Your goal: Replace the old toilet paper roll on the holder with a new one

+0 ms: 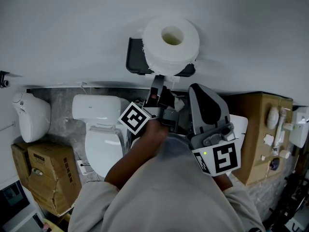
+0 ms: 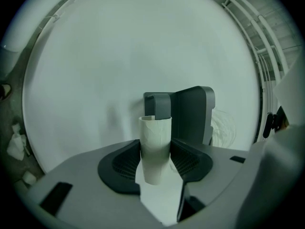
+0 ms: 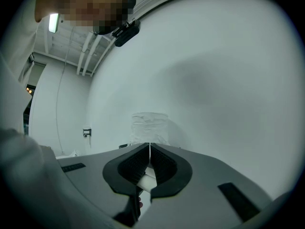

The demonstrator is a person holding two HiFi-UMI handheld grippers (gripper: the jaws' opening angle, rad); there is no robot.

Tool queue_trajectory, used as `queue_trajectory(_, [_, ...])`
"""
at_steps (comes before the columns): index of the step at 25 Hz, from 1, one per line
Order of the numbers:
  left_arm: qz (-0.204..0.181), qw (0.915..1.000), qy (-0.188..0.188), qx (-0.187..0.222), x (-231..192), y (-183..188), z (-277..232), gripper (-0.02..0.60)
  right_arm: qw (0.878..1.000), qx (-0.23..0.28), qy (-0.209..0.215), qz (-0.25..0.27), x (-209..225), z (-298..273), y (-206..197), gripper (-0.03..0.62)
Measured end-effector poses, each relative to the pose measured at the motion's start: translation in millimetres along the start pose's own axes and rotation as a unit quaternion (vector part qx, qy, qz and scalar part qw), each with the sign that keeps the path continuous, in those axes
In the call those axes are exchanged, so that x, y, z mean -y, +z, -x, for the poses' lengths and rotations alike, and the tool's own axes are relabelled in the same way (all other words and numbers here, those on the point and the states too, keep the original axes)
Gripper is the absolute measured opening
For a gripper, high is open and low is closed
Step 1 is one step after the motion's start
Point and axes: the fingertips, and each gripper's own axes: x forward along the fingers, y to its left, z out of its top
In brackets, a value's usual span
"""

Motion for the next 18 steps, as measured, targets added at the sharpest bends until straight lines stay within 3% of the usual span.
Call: queue_trajectory(18, [-0.009, 0.9991, -0.008, -0.040, 1, -21, -8, 0.199, 1.000, -0.003, -0.020, -0.007, 4, 10, -5, 0.018])
